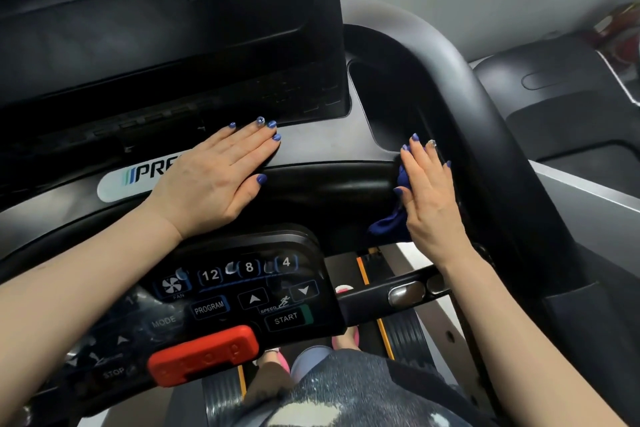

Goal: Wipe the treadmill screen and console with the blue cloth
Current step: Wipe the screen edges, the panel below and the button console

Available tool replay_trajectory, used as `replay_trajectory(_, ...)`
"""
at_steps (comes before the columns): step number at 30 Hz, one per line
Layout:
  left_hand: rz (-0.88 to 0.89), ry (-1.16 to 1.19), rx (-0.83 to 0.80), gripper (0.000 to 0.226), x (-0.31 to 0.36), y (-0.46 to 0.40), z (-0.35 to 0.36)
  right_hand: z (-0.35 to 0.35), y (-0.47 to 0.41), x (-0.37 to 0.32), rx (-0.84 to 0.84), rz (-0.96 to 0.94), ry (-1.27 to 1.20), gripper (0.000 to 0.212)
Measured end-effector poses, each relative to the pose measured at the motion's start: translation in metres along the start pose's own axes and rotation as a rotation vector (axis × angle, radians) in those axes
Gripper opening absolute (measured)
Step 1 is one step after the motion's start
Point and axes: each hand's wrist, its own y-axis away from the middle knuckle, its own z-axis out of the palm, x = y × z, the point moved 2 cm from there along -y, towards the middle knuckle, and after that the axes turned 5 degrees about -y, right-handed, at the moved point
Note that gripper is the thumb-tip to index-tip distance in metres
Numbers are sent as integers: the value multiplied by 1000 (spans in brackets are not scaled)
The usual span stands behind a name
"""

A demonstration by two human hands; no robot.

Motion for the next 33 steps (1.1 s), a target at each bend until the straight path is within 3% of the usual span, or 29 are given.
replay_trajectory(7, -1, -3, 8, 57, 1, 0, 1, -12, 18, 21, -32, -12, 70, 69)
replay_trajectory(14, 10, 7, -9, 57, -1, 1, 1, -13, 21, 12, 123, 7, 84, 60)
replay_trajectory(20, 15, 40, -21, 61, -1, 1, 2, -11, 28, 3, 192, 146, 156, 56)
replay_trajectory(25, 18, 112, 16, 62, -1, 2, -1, -19, 18, -19, 42, 295, 349, 62)
replay_trajectory(28, 22, 149, 88, 57, -1, 4, -4, -32, 16, -43, -110, 361, 500, 51)
replay_trajectory(33, -8, 233, 124, 44, -2, 8, -7, -54, 24, -87, -60, 460, 493, 26)
